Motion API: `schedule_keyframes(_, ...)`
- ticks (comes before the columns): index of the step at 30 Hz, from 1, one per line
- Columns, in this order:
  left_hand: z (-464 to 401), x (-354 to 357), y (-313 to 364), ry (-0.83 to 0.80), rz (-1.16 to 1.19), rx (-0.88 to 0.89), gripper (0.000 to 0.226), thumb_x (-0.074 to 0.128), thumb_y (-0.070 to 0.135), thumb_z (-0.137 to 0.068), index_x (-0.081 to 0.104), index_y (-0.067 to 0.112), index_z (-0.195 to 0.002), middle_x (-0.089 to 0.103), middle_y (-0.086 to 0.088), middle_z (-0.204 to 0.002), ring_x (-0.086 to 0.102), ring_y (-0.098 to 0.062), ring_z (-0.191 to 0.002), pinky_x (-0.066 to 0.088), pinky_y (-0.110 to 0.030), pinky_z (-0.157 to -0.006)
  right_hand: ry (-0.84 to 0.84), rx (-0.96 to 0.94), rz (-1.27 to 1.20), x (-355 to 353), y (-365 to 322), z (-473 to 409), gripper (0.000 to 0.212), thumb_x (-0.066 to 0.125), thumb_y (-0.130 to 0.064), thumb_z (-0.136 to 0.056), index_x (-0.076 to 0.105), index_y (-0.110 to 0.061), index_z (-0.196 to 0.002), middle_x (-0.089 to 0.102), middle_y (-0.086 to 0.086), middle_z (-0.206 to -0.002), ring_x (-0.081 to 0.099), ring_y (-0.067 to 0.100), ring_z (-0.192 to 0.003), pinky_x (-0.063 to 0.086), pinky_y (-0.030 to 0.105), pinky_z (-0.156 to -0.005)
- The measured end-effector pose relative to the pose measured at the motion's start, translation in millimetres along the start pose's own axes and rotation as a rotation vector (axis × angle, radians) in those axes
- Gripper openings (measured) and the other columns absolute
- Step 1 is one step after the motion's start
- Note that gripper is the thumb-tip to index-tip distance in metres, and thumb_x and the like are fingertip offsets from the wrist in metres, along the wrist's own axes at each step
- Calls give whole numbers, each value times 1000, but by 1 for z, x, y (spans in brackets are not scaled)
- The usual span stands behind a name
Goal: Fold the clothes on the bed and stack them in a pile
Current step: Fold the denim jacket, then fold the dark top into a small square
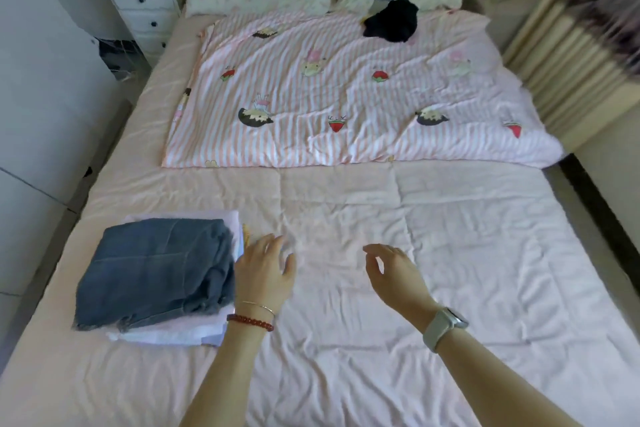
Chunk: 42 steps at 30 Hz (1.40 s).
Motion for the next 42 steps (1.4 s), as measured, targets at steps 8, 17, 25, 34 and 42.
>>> schedule_keyframes(8,58,146,213,-272,-29,91,38,47,30,-94,50,18,-130,51,0,-135,47,-19,-123,34,-31,-101,151,381,-147,-131,233,114,26,44,-21,-94,64,-15,-111,66,3,-112,59,21,-106,43,27,-83)
schedule_keyframes(17,131,297,500,-491,46,286,35,49,27,-93,53,18,-127,52,0,-132,48,-19,-121,34,-29,-98,263,683,-173,-286,475,243,29,40,-18,-96,62,-12,-115,67,7,-113,59,25,-105,37,25,-78)
schedule_keyframes(25,105,361,654,-499,-8,533,35,48,25,-93,54,16,-126,53,-1,-131,48,-20,-121,36,-32,-99,395,735,-132,-377,577,245,30,39,-19,-96,62,-7,-111,65,9,-112,59,24,-102,41,25,-79)
schedule_keyframes(34,15,437,777,-414,-73,675,35,47,31,-92,53,21,-125,54,1,-128,50,-22,-115,37,-32,-89,323,626,27,-470,669,152,31,35,-21,-95,58,-4,-105,64,10,-103,57,27,-97,48,41,-81)
schedule_keyframes(42,-124,505,865,-405,-21,392,34,45,30,-94,53,19,-125,54,0,-129,50,-22,-118,39,-31,-92,90,451,140,-586,772,-25,27,32,-17,-95,57,-6,-98,61,8,-102,55,26,-96,47,36,-82)
Point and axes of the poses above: each hand's wrist, its own z-axis away from the middle knuckle, its own x-axis out of the palm, y = z × x, the point moved 1 cm from there along -z, towards the middle knuckle
